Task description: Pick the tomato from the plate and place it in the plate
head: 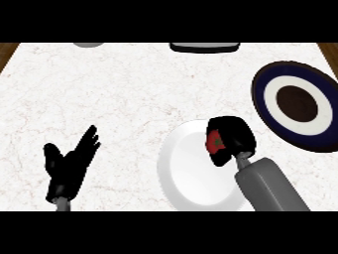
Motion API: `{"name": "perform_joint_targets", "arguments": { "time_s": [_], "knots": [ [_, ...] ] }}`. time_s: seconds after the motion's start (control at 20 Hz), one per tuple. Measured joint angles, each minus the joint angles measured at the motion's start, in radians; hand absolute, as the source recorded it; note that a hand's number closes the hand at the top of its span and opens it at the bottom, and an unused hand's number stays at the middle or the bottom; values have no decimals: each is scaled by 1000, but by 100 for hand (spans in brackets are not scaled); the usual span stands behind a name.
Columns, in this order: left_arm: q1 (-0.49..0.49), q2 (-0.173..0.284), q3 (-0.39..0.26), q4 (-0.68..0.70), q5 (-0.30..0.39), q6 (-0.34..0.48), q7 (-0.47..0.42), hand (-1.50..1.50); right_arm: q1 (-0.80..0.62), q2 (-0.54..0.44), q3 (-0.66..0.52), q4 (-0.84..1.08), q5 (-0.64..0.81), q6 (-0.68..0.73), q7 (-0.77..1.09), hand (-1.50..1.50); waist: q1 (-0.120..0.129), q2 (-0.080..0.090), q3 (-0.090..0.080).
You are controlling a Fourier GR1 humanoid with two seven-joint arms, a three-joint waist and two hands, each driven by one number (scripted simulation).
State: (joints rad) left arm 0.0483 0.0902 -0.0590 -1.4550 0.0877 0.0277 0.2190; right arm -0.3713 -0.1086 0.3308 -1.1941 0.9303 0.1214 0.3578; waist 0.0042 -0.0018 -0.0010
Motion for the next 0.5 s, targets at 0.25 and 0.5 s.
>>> {"name": "perform_joint_targets", "arguments": {
  "time_s": [0.25, 0.5],
  "knots": [
    [-2, 3, 16, -1, 4, -6, 4, 0, 159, 10, 78, -176, 63, -58, -5, 150, -11, -3, 0],
    [-6, 1, 19, -7, 5, -1, 20, 0, 384, 24, 239, -404, 158, -206, -8, 150, -24, -6, 0]
  ]
}}
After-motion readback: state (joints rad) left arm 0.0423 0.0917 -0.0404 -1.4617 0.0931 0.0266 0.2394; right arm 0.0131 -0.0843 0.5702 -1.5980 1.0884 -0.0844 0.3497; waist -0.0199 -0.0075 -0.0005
